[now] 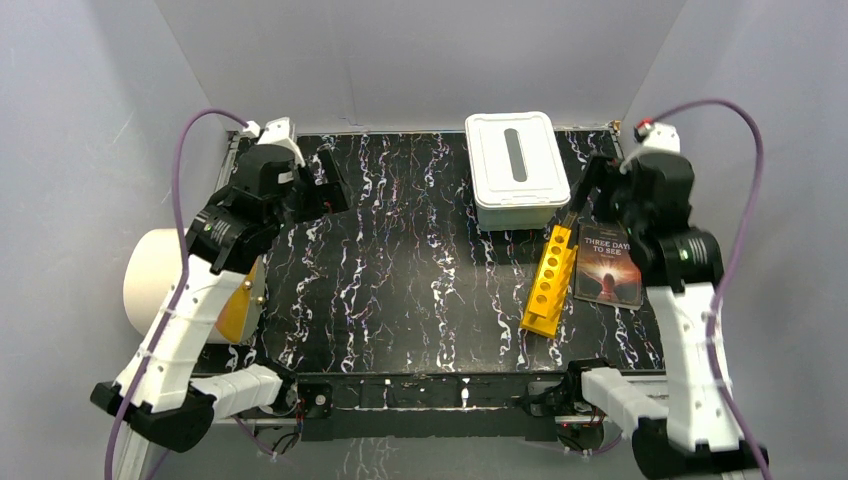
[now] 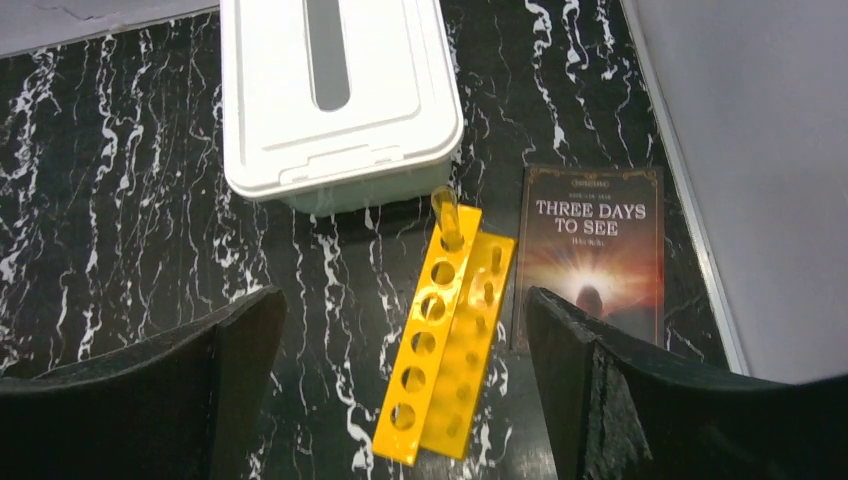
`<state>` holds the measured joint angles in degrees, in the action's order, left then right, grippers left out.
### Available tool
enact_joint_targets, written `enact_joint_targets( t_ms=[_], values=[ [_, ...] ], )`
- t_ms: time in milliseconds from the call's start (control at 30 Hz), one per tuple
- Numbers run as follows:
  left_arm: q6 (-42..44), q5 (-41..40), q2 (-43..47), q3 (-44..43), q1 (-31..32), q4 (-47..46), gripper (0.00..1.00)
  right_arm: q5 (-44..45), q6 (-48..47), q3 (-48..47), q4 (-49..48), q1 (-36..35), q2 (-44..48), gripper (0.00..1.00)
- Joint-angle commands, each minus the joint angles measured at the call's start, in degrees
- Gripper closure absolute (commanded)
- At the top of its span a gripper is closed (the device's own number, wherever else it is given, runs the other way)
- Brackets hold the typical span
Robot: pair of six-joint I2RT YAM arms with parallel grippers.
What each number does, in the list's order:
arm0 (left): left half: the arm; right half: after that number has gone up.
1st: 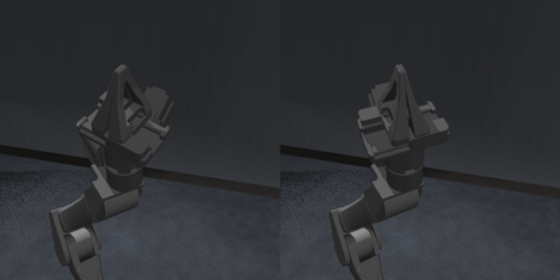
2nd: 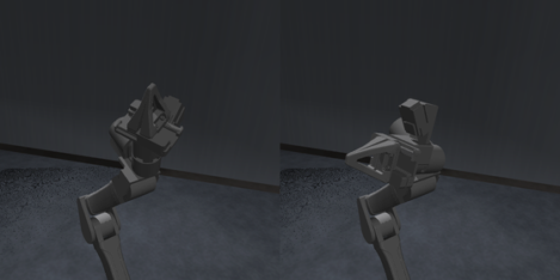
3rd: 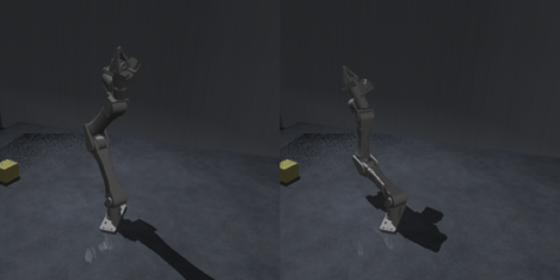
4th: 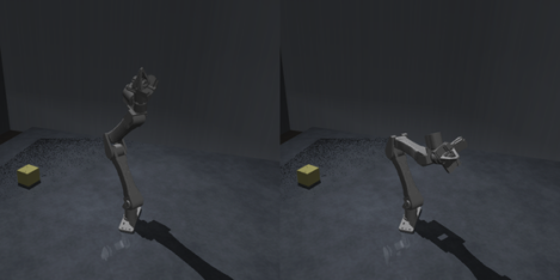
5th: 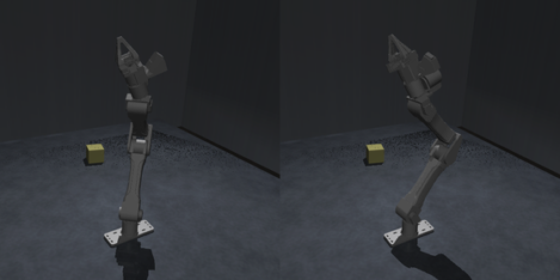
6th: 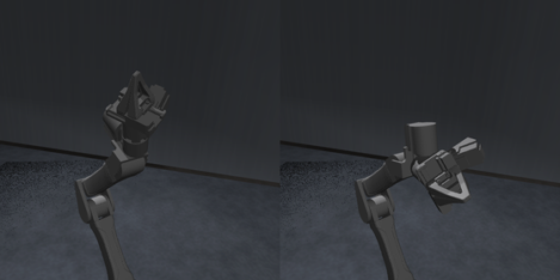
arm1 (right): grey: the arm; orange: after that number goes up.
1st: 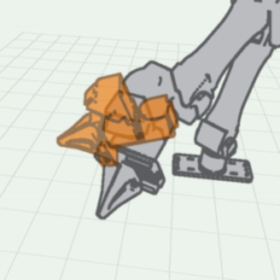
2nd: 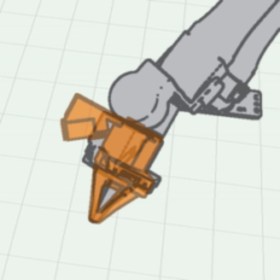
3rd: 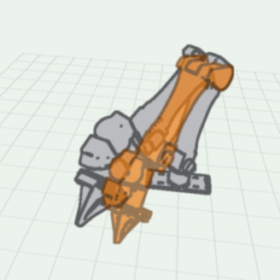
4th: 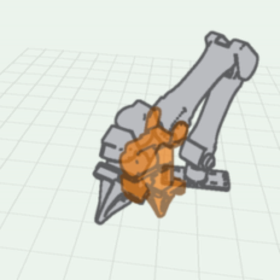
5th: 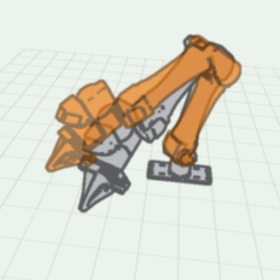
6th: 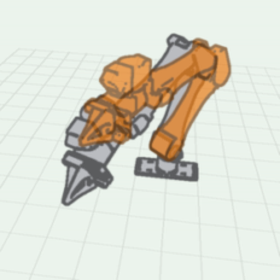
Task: Organize the chemistry lab equipment
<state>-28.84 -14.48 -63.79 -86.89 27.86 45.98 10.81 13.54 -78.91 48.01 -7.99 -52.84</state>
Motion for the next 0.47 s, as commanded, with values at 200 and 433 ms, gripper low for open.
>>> enact_joint_targets(
  t_ms=[200,433],
  values=[
    [2.67,-5.19,6.22,-5.21,-0.26,4.76,0.02,0.79,2.11,3.89,1.61,0.01,12.57,0.01],
    [5.51,-5.83,8.35,-6.07,-0.28,6.23,0.02,1.05,2.01,3.32,2.65,0.01,13.74,0.01]
  ],
)
